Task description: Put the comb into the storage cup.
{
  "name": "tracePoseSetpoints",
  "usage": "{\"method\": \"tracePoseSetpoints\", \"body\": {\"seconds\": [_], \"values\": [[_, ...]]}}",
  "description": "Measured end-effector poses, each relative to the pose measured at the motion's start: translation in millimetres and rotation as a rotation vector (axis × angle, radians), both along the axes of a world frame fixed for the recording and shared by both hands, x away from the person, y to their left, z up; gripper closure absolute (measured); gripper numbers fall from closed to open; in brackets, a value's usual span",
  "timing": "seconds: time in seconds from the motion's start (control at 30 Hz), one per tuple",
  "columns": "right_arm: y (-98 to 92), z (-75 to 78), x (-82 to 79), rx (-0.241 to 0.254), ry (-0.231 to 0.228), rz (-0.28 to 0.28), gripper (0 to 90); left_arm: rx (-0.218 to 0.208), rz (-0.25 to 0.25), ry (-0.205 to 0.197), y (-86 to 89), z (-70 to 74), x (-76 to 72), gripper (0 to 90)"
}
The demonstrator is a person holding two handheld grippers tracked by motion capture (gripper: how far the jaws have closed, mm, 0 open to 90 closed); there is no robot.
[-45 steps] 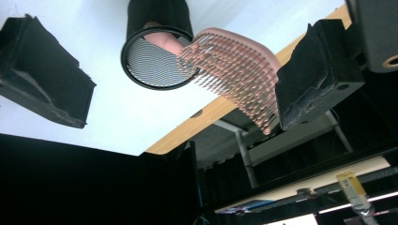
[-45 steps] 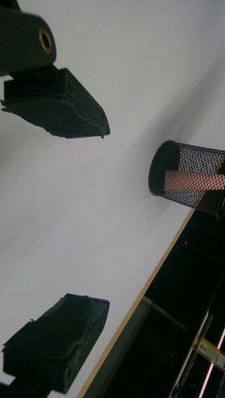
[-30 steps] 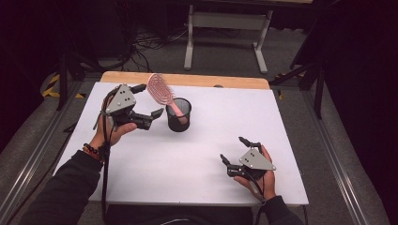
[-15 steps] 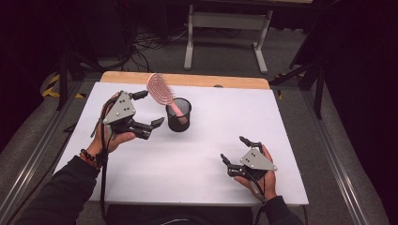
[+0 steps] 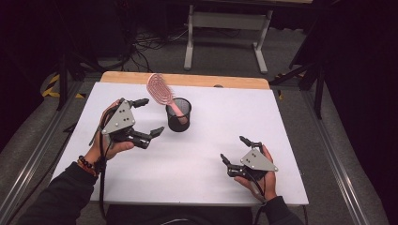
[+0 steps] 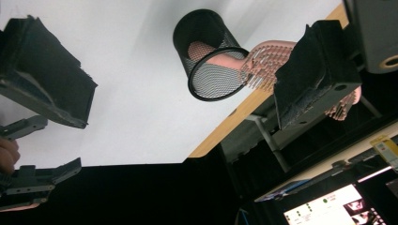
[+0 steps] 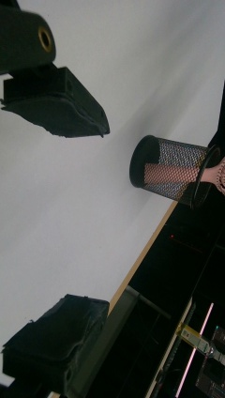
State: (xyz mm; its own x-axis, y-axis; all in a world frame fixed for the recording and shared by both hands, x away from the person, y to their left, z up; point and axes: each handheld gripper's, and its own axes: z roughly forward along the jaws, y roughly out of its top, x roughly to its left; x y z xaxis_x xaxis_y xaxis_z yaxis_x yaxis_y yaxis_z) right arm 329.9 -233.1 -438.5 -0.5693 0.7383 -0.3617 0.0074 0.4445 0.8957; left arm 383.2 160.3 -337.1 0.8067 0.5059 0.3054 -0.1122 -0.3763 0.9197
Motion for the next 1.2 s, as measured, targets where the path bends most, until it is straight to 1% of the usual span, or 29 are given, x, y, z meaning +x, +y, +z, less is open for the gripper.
{"method": "tracePoseSetpoints", "body": {"seconds": [0.13, 0.2, 0.3, 0.37, 0.67, 0.77, 0.8, 0.93, 1.03, 1.2], "values": [[0.4, 0.4, -0.4, -0.002, -0.002, 0.000, 14.0, 0.013, -0.003, -0.001, 0.3, -3.3, -2.2, 6.5], [0.8, 0.6, -0.7, -0.001, -0.002, 0.002, 14.0, 0.020, 0.001, -0.008, -0.4, -6.4, -3.6, 6.5], [1.6, 1.2, -1.6, -0.005, -0.004, 0.005, 14.1, 0.020, 0.002, -0.009, -0.9, -9.6, -4.5, 6.5], [2.7, 1.5, -2.2, -0.007, -0.008, 0.008, 14.0, 0.031, -0.006, -0.008, -1.2, -14.0, -5.7, 6.5], [3.7, 1.7, -2.9, -0.009, -0.009, 0.011, 14.0, 0.040, -0.010, 0.003, 0.8, -23.8, -8.6, 6.3], [4.2, 1.8, -3.1, -0.011, -0.011, 0.011, 14.1, 0.048, -0.008, 0.023, 0.9, -28.7, -8.8, 6.3], [4.3, 1.8, -3.1, -0.011, -0.010, 0.011, 14.1, 0.049, -0.002, 0.021, 0.4, -30.7, -9.9, 6.3], [4.4, 1.8, -3.3, -0.010, -0.010, 0.011, 14.1, 0.058, -0.006, 0.019, 0.6, -34.3, -12.0, 6.2], [4.8, 1.8, -3.6, -0.011, -0.010, 0.012, 14.1, 0.060, -0.011, 0.024, 1.2, -37.8, -14.2, 6.2], [4.6, 2.1, -3.7, -0.011, -0.012, 0.012, 14.1, 0.069, -0.005, 0.027, 4.3, -42.9, -16.2, 6.3]]}}
